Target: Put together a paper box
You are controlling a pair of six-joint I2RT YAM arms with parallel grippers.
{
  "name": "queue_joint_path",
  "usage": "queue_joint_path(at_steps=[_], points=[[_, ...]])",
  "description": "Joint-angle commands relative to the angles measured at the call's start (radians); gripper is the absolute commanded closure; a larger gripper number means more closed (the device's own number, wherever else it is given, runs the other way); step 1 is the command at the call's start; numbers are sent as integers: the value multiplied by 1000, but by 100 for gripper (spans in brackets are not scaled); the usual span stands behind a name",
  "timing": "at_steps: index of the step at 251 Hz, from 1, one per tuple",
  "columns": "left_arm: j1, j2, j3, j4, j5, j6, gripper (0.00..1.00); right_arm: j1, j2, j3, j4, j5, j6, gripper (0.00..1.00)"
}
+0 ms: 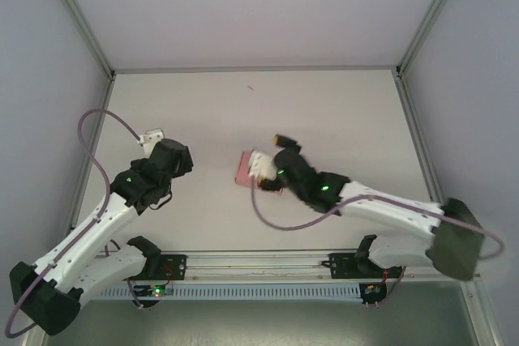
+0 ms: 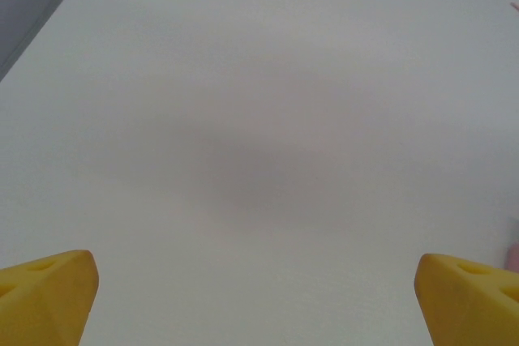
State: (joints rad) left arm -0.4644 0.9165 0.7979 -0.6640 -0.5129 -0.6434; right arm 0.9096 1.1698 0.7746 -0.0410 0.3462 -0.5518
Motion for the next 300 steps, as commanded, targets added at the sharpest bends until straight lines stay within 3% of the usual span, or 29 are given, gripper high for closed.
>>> queue_joint_path(at_steps=[1,24,48,84,108,122,144,198,211,232,241,257,272,288,300], points=[[130,67,14,98,46,52,0,-212,-132,-90,70,-206,298,2],[215,128,-22,224,-5,119,0,-409,-220,-229,234,-206,381,2],[277,160,-138,521,-93,275,0,-592,-240,-319,309,-197,379,2],[374,155,-285,879,-33,358,0,-787,-151,-444,591,-201,470,2],[394,228,-419,1213,32,489,0,-806,-67,-525,820,-241,401,2],[394,282,-446,1261,55,495,0,-809,-6,-566,951,-228,411,2],[394,378,-475,1369,97,497,0,-830,80,-572,1009,-274,440,2],[398,488,-361,1314,262,585,0,-838,256,-545,1166,-337,474,2],[398,506,-354,1317,334,625,0,-845,302,-552,1234,-304,498,2],[409,634,-451,1625,331,625,0,-850,385,-531,1295,-284,513,2],[429,689,-474,1768,319,610,0,-855,351,-499,1165,-273,520,2],[470,611,-426,1520,361,542,0,-886,339,-430,1027,-278,558,2],[463,669,-437,1656,372,581,0,-908,364,-458,1124,-301,582,2],[462,625,-411,1522,372,568,0,-905,351,-452,1094,-296,575,2],[461,651,-427,1604,371,578,0,-904,343,-446,1067,-296,573,2]])
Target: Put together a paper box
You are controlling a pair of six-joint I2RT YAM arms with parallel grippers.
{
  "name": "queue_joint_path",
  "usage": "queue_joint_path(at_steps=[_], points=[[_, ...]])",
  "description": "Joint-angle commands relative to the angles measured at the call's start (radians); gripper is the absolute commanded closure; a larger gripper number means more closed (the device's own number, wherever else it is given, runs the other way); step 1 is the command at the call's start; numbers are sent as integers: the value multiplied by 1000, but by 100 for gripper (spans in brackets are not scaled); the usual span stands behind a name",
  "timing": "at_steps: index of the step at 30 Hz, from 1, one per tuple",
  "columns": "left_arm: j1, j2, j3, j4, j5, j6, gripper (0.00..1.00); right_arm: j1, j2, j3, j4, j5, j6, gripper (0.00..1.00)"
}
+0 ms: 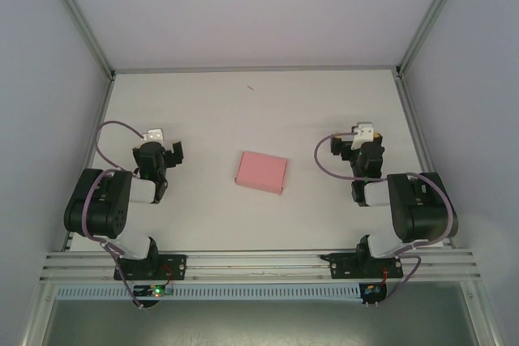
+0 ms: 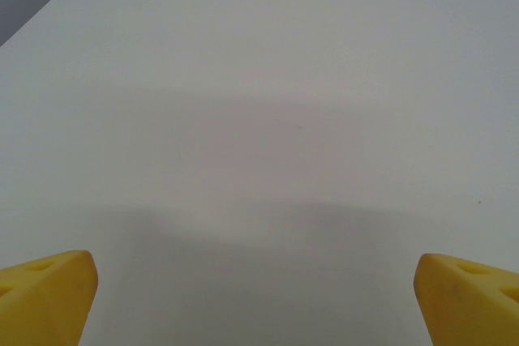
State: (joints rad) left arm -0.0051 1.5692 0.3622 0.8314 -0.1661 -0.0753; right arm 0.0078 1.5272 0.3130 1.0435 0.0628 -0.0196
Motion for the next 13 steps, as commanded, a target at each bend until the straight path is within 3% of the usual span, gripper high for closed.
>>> queue_joint_path(at_steps=[1,4,13], points=[[2,1,8,114,25,10,0,-2,-14,16,-17,-12,40,2],[2,-19,21,52,25,4,0,-2,-8,11,-1,-12,40,2],[1,-14,17,67,25,7,0,-1,-10,13,-4,-12,40,2]])
